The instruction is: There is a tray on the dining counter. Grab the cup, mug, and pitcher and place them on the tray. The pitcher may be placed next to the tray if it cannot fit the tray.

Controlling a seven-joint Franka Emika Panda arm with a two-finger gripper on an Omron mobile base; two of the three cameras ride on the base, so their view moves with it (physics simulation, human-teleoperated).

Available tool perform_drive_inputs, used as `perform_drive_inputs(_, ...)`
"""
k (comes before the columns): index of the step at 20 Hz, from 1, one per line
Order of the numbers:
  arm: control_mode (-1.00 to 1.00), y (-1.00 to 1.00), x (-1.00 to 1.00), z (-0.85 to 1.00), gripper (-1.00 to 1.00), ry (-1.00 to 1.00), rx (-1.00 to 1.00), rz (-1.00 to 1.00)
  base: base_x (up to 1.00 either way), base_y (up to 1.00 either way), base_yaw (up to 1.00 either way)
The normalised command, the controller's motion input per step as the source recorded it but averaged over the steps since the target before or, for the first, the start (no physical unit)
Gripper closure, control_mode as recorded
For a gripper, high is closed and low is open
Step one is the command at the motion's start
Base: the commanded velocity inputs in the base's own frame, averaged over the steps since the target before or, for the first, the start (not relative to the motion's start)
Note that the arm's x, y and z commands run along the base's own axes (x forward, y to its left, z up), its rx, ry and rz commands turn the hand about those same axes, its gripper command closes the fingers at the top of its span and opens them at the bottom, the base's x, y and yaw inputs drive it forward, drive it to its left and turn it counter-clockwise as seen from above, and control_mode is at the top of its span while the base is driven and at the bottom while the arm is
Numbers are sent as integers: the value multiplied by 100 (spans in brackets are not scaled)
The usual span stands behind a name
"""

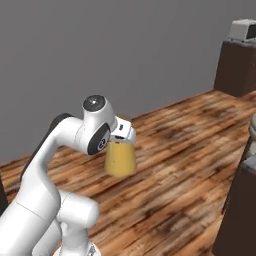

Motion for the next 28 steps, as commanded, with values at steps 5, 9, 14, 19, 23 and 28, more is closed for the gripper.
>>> perform_drive_inputs(5, 100, 0, 0, 0, 100, 0, 0, 0, 65, 34, -57)
perform_drive_inputs(9, 100, 0, 0, 0, 100, 0, 0, 0, 46, 43, -61)
perform_drive_inputs(14, 100, 0, 0, 0, 100, 0, 0, 0, 34, 46, -63)
perform_drive_inputs(19, 100, 0, 0, 0, 100, 0, 0, 0, 30, 39, -65)
perform_drive_inputs(23, 100, 0, 0, 0, 100, 0, 0, 0, 26, 47, -65)
perform_drive_inputs(28, 100, 0, 0, 0, 100, 0, 0, 0, 40, 77, -53)
